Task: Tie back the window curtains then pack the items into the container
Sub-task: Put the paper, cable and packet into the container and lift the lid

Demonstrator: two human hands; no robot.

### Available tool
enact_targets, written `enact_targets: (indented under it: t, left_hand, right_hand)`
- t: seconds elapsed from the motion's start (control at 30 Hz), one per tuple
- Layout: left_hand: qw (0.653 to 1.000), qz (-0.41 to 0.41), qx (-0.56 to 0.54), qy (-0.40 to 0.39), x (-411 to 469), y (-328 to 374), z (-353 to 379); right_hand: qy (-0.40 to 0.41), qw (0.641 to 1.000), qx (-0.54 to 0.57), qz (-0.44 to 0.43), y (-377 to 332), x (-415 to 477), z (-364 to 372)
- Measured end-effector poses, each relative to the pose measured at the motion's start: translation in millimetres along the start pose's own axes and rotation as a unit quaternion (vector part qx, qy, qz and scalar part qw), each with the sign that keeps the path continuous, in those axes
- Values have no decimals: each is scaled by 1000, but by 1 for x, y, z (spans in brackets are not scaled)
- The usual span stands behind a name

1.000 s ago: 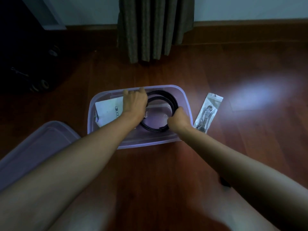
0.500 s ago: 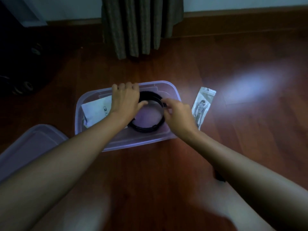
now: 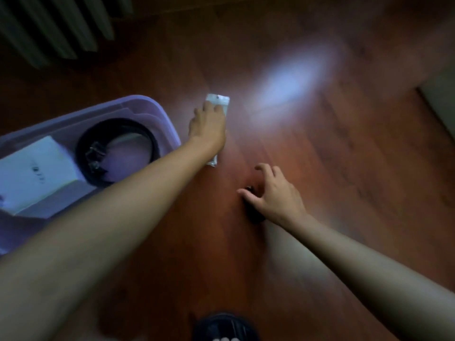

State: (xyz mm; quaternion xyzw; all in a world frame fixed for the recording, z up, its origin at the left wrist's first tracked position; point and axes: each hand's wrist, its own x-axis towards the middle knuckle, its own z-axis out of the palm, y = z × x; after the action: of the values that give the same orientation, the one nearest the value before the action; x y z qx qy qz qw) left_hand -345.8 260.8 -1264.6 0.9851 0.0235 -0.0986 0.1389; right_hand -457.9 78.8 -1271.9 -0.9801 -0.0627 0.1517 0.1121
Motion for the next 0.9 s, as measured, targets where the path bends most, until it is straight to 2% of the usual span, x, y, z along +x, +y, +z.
enact_targets:
  t: [0.1,0.17,0.23,0.33,0.43,0.53,0.67,0.73,0.83,0.9]
  left_hand:
    - [997,-45,24,-53,11,-5,24]
    - [995,-53,47,-64,18,-10,33]
    - [996,-68,20,-62,21,-11,33]
    - [986,-123,-99,-52,21,-7,21]
    - [981,-98,-164,-21,11,1,5]
    - [971,-69,-228,20,-4,1,-21]
    - [928,-73,-353,95,-20,-29,-66]
    - [902,-110,-397,130,-28,-56,-82]
    - [844,-171,-480,169,-48,-98,-93]
    - [830,-203,-490,173,-64,-118,-94]
  right_hand:
    - [-84,996,25,1,3,-6,7]
    - [-100,994,50,-12,2,-5,7]
    - [-93,991,95,-1,2,2,2]
    - [-66,975,201,72,2,16,-13]
    - [-2,928,337,160,0,30,-21]
    - [22,896,406,177,-11,44,-28]
    - [6,895,423,145,-38,63,-32]
    - [-4,891,434,128,-58,74,-31]
    - [-23,879,465,98,-92,88,-30]
    - [-30,871,484,79,-114,95,-31]
